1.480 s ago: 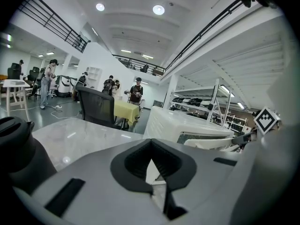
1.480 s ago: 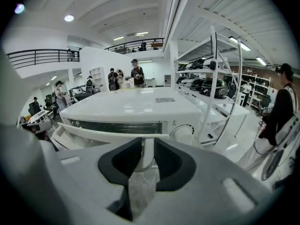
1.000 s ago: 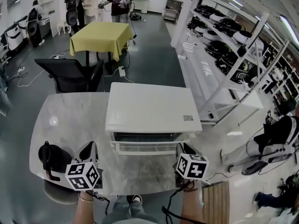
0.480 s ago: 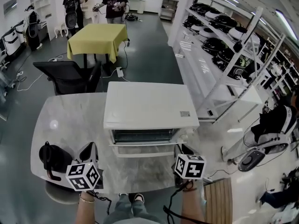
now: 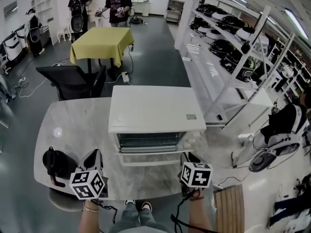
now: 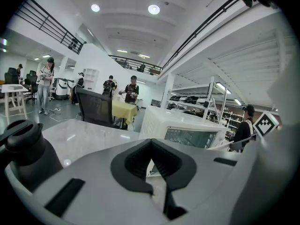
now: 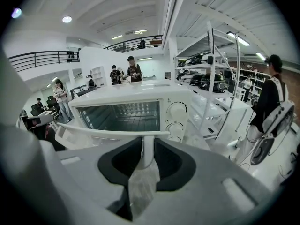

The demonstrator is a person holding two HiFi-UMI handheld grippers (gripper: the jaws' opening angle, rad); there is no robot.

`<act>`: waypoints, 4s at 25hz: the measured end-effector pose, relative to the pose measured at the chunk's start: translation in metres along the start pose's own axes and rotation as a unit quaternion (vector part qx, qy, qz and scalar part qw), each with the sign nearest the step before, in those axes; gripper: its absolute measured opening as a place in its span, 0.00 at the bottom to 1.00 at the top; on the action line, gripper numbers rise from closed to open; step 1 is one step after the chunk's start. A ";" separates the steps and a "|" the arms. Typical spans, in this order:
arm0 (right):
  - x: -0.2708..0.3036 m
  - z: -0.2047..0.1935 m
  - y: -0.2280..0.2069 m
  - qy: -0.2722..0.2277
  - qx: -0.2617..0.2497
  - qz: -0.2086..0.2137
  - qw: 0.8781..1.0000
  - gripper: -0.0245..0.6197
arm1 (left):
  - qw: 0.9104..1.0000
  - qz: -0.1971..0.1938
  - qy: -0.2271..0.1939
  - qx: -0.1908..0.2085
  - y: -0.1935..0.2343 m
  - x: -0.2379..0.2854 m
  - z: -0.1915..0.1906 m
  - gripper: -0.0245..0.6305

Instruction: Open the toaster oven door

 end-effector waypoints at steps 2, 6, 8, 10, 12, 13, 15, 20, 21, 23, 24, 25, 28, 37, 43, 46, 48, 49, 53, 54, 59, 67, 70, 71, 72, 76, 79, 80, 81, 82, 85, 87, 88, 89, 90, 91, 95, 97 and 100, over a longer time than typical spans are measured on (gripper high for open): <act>-0.001 -0.002 -0.001 0.001 0.001 0.001 1.000 0.17 | 1.000 0.001 0.000 0.001 -0.001 -0.002 0.000 0.04; 0.000 -0.007 0.000 0.004 0.002 0.004 1.000 0.17 | 1.000 0.002 0.000 0.004 -0.002 -0.005 -0.001 0.04; -0.001 -0.010 0.001 0.005 0.003 0.005 1.000 0.17 | 1.000 0.002 0.001 0.007 -0.003 -0.006 -0.001 0.04; -0.001 -0.012 0.000 0.006 0.004 0.005 1.000 0.17 | 1.000 0.002 0.002 0.009 -0.005 -0.006 -0.002 0.04; -0.002 -0.014 -0.001 0.007 0.004 0.007 1.000 0.17 | 1.000 0.001 0.003 0.010 -0.008 -0.005 -0.002 0.04; -0.002 -0.015 -0.002 0.008 0.005 0.009 1.000 0.17 | 1.000 0.001 0.004 0.011 -0.009 -0.005 -0.002 0.04; -0.002 -0.017 -0.002 0.009 0.006 0.011 1.000 0.17 | 1.000 0.000 0.005 0.013 -0.012 -0.004 -0.002 0.04; -0.002 -0.024 -0.003 0.012 0.009 0.016 1.000 0.17 | 1.000 -0.001 0.009 0.017 -0.017 -0.003 -0.004 0.04; -0.002 -0.025 -0.003 0.012 0.010 0.017 1.000 0.17 | 1.000 -0.001 0.009 0.017 -0.017 -0.003 -0.005 0.04; -0.002 -0.028 -0.003 0.014 0.012 0.018 1.000 0.17 | 1.000 -0.001 0.011 0.018 -0.018 -0.003 -0.006 0.04; -0.002 -0.030 -0.003 0.016 0.012 0.018 1.000 0.17 | 1.000 -0.001 0.012 0.019 -0.019 -0.003 -0.006 0.04; -0.002 -0.031 -0.004 0.017 0.013 0.019 1.000 0.17 | 1.000 -0.001 0.012 0.019 -0.020 -0.004 -0.006 0.04; -0.003 -0.035 -0.005 0.019 0.014 0.021 0.999 0.17 | 1.000 -0.001 0.014 0.019 -0.022 -0.003 -0.006 0.04; -0.003 -0.045 -0.006 0.028 0.012 0.029 0.999 0.16 | 1.000 -0.010 0.021 0.010 -0.029 -0.002 -0.012 0.04; -0.002 -0.050 -0.006 0.030 0.010 0.037 0.999 0.16 | 1.000 -0.010 0.019 0.006 -0.031 -0.005 -0.011 0.04; -0.002 -0.055 -0.007 0.031 0.013 0.042 0.999 0.16 | 1.000 -0.008 0.020 0.008 -0.033 -0.006 -0.013 0.04; -0.001 -0.059 -0.007 0.033 0.015 0.044 0.998 0.16 | 1.000 -0.006 0.021 0.010 -0.035 -0.007 -0.014 0.04; -0.002 -0.061 -0.007 0.034 0.015 0.044 0.998 0.16 | 1.000 -0.005 0.022 0.011 -0.035 -0.007 -0.015 0.04; -0.001 -0.069 -0.008 0.036 0.013 0.044 0.998 0.16 | 1.000 -0.001 0.028 0.012 -0.037 -0.007 -0.022 0.04; -0.001 -0.072 -0.008 0.037 0.012 0.044 0.998 0.16 | 0.999 0.000 0.030 0.013 -0.037 -0.007 -0.024 0.04; 0.001 -0.080 -0.008 0.040 0.011 0.042 0.998 0.16 | 0.999 0.004 0.033 0.014 -0.039 -0.008 -0.030 0.04; 0.002 -0.091 -0.009 0.044 0.002 0.038 0.998 0.16 | 0.999 0.004 0.037 0.003 -0.043 -0.011 -0.039 0.04; 0.005 -0.097 -0.009 0.049 0.003 0.041 0.998 0.15 | 0.999 0.004 0.039 0.001 -0.045 -0.010 -0.042 0.04; 0.005 -0.098 -0.010 0.050 0.003 0.042 0.998 0.15 | 0.999 0.005 0.040 0.003 -0.046 -0.009 -0.042 0.04; 0.005 -0.100 -0.010 0.051 0.003 0.043 0.998 0.15 | 0.999 0.005 0.041 0.004 -0.047 -0.009 -0.043 0.04; 0.007 -0.107 -0.010 0.055 0.002 0.046 0.997 0.15 | 0.999 0.007 0.047 0.005 -0.049 -0.008 -0.049 0.04; 0.008 -0.111 -0.011 0.057 0.004 0.049 0.997 0.15 | 0.999 0.009 0.051 0.005 -0.050 -0.006 -0.053 0.04; 0.009 -0.113 -0.011 0.058 0.005 0.050 0.997 0.15 | 0.999 0.009 0.053 0.006 -0.050 -0.005 -0.054 0.04; 0.010 -0.114 -0.011 0.058 0.004 0.051 0.997 0.15 | 0.998 0.010 0.055 0.007 -0.050 -0.004 -0.056 0.04; 0.010 -0.116 -0.012 0.059 0.004 0.052 0.997 0.15 | 0.998 0.011 0.056 0.007 -0.050 -0.004 -0.057 0.04; 0.013 -0.121 -0.012 0.063 0.001 0.052 0.997 0.15 | 0.998 0.014 0.059 0.005 -0.049 -0.002 -0.060 0.04; 0.015 -0.125 -0.012 0.067 0.000 0.054 0.996 0.15 | 0.998 0.016 0.061 0.004 -0.049 -0.001 -0.061 0.04; 0.016 -0.127 -0.013 0.069 0.000 0.054 0.996 0.15 | 0.998 0.017 0.061 0.004 -0.049 -0.001 -0.061 0.04; 0.016 -0.129 -0.013 0.071 -0.001 0.055 0.996 0.15 | 0.998 0.018 0.062 0.004 -0.049 0.000 -0.062 0.04; 0.017 -0.131 -0.013 0.073 -0.003 0.055 0.996 0.15 | 0.998 0.019 0.063 0.004 -0.049 0.000 -0.062 0.04; 0.018 -0.133 -0.014 0.075 -0.004 0.055 0.996 0.15 | 0.998 0.020 0.064 0.005 -0.049 0.001 -0.063 0.04; 0.024 -0.142 -0.014 0.085 -0.006 0.057 0.995 0.15 | 0.997 0.023 0.071 0.013 -0.051 0.005 -0.066 0.04; 0.026 -0.146 -0.015 0.088 -0.002 0.060 0.994 0.15 | 0.997 0.022 0.074 0.014 -0.051 0.006 -0.068 0.04; 0.029 -0.151 -0.015 0.088 -0.001 0.061 0.994 0.15 | 0.997 0.021 0.077 0.012 -0.051 0.009 -0.070 0.04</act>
Point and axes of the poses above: the fingertips, and each gripper's own axes: x forward along the fingers, y to its left, z out of its top, the point moved 6 cm from there along -x, backward along the fingers, and after that the axes turned 14 degrees about y, right-handed, at the moved point
